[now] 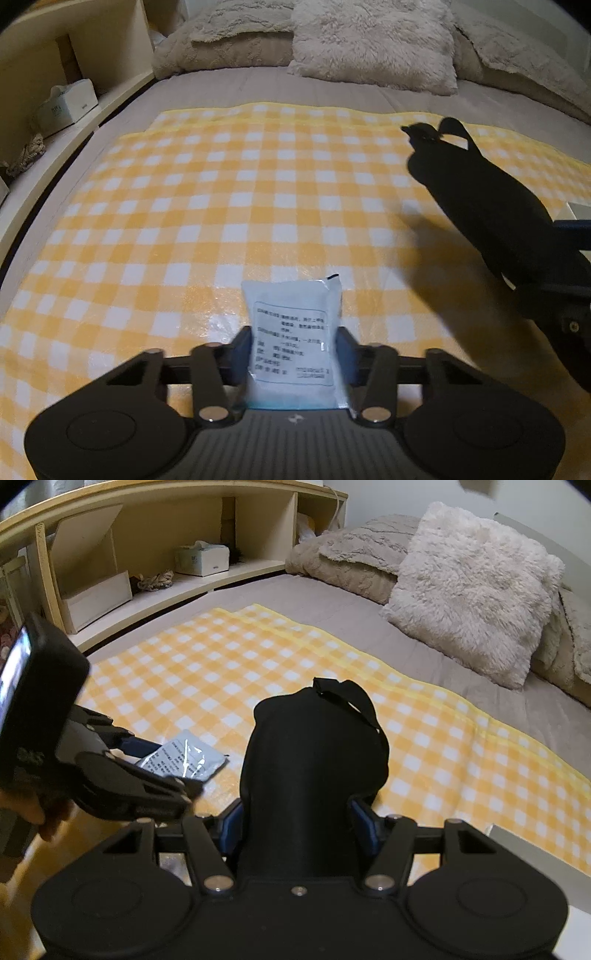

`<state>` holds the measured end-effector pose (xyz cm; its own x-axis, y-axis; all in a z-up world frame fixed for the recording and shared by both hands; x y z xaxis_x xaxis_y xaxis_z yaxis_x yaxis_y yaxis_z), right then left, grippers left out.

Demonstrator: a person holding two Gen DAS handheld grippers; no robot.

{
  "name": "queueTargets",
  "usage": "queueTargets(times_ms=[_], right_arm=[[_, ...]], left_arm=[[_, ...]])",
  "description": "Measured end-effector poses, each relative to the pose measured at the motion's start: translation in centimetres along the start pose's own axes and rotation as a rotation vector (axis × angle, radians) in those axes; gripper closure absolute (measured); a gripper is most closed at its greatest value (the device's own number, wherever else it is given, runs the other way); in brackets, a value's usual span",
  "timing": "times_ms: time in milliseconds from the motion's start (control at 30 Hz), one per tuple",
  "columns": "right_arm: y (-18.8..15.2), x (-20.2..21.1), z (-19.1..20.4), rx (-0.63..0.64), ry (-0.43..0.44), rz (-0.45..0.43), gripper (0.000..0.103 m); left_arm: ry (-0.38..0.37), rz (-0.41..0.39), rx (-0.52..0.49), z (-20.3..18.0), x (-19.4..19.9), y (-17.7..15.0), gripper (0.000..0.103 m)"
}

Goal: Organize soft objects
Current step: 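Lift the sachet and black bag and carry both toward the white box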

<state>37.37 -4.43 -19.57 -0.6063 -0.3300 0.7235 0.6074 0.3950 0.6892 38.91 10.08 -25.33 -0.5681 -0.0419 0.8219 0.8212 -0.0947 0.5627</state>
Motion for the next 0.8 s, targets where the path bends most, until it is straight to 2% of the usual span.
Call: queueTargets(times_ms=[100, 267, 533, 800], right_arm=[[0.0, 0.4, -0.3, -0.013, -0.011, -0.003, 0.041], [0.3, 2.2, -0.4, -0.024, -0.022, -0.032, 0.041], [0.9, 6.9, 0.0, -0.011, -0.034, -0.086, 0.041], [1.2, 13.6, -1.6, 0.002, -0.088, -0.153, 0.041]], left_arm=[[-0.02, -0.013, 0.016, 0.4, 0.6, 0.1, 0.061], [-0.01, -0.055, 0.008, 0.8, 2.7, 0.5, 0.061], [-0.025, -0.165, 0.057, 1.3, 9.1, 2.5, 0.061], [-0.054, -0.255, 0.038, -1.3, 15.4, 3.2, 0.061]])
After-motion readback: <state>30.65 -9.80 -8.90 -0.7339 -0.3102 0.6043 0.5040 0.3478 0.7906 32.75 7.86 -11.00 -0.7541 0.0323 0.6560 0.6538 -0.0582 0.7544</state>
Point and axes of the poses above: each gripper's, at about its wrist camera, not at the fingertips, and x roughly against the way its jaws point, z to its left, y to its top, the point moved 9 cm from there along -x, roughly the way its jaws point
